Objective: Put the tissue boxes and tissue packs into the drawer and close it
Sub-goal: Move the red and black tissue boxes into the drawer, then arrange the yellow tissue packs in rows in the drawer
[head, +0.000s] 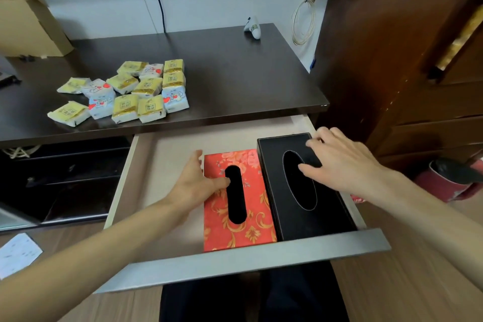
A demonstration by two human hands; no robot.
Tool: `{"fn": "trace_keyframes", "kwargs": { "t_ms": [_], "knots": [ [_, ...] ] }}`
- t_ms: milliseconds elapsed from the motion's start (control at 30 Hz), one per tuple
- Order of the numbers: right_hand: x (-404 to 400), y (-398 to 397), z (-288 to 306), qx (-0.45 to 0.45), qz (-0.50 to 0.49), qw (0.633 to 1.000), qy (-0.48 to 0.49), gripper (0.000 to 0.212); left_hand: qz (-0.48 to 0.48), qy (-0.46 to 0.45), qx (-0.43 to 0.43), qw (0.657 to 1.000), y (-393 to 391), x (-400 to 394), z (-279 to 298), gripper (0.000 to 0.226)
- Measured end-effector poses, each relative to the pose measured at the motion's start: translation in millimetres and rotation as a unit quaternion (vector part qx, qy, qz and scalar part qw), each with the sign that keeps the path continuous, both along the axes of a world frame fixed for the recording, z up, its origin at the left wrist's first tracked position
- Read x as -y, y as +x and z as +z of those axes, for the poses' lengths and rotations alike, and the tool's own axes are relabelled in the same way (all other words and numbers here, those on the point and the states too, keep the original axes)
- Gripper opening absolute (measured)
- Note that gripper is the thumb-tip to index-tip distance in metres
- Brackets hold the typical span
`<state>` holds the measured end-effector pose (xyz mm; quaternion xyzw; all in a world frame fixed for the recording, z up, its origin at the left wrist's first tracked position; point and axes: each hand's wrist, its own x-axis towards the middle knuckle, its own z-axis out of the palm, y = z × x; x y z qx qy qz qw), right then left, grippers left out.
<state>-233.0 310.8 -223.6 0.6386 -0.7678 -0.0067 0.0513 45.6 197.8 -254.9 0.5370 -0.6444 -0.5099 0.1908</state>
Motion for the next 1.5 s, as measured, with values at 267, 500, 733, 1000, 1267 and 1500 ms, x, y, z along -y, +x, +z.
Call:
{"fn": "trace_keyframes", "kwargs": {
  "t_ms": [267,500,733,1000,1267,1500],
  "knots": [
    [69.6,-17.4,-22.7,0.043,0.101,0.988,0.111,0.070,-0.303,-0.176,0.215,0.912,-36.2,55.5,7.5,0.049],
    [77.1,-30.9,-35.7,0.122,0.120,0.980,0.101,0.072,-0.289,-0.218,0.164,0.918,-35.8,56.3,-3.2,0.018],
    [76.8,-38.2,-42.2,0.135,0.122,0.979,0.090,0.075,-0.260,-0.260,0.167,0.915,-47.3,48.7,-3.8,0.016],
    [70.8,-32.1,-35.7,0.126,0.100,0.981,0.104,0.068,-0.256,-0.218,0.154,0.929,-47.9,42.1,-5.3,0.027],
    [75.1,-7.4,8.1,0.203,0.127,0.970,0.042,0.039,-0.242,-0.177,0.109,0.948,-16.4,48.2,26.1,0.050],
    [151.5,60.7,58.3,0.396,0.153,0.904,-0.052,0.029,-0.112,-0.291,0.112,0.943,60.7,95.4,85.9,0.022]
  ]
}}
